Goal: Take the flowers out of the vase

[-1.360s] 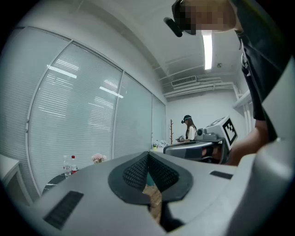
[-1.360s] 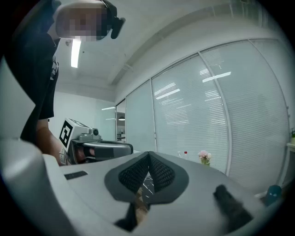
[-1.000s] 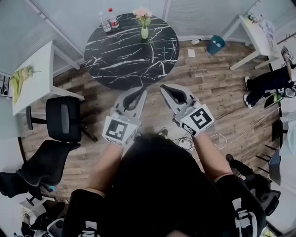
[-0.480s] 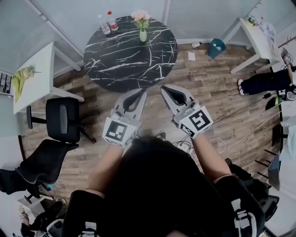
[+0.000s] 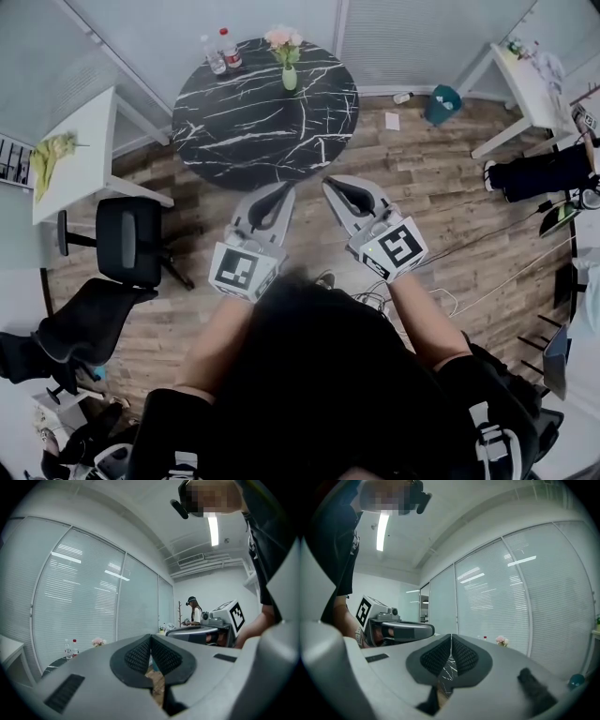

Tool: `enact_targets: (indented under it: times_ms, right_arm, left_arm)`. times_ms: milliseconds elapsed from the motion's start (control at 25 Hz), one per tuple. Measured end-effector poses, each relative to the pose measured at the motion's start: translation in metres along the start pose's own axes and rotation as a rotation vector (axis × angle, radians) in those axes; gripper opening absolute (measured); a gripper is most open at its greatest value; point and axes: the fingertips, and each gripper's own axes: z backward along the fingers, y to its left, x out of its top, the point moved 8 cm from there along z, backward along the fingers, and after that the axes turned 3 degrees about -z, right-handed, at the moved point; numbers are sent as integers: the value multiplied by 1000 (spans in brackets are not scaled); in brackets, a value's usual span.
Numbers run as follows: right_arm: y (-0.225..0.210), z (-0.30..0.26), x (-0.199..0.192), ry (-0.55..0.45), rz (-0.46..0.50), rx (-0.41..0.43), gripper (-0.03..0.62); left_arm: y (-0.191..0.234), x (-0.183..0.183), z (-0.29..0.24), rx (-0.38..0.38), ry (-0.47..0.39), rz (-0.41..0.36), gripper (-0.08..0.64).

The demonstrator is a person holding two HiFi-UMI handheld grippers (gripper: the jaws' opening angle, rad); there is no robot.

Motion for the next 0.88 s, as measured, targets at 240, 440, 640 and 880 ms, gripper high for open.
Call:
enact_targets:
  times_ms: [240,440,640,880]
  right_arm:
    - [-10,-6,2,5,-3,1,20]
    - [-20,-19,-1,14,6,-15,20]
    - [-31,-42,-1,36,0,-33,20]
    - [-47,-84,-3,58,-9,-56,20]
  left_arm:
    - [5,-2,-8,1,8,6,12]
    - [22,-8,-20,-6,0,12,12]
    - [48,-8,-32,-25,-9,16,12]
    - [91,-18,-52,-54,-5,31,12]
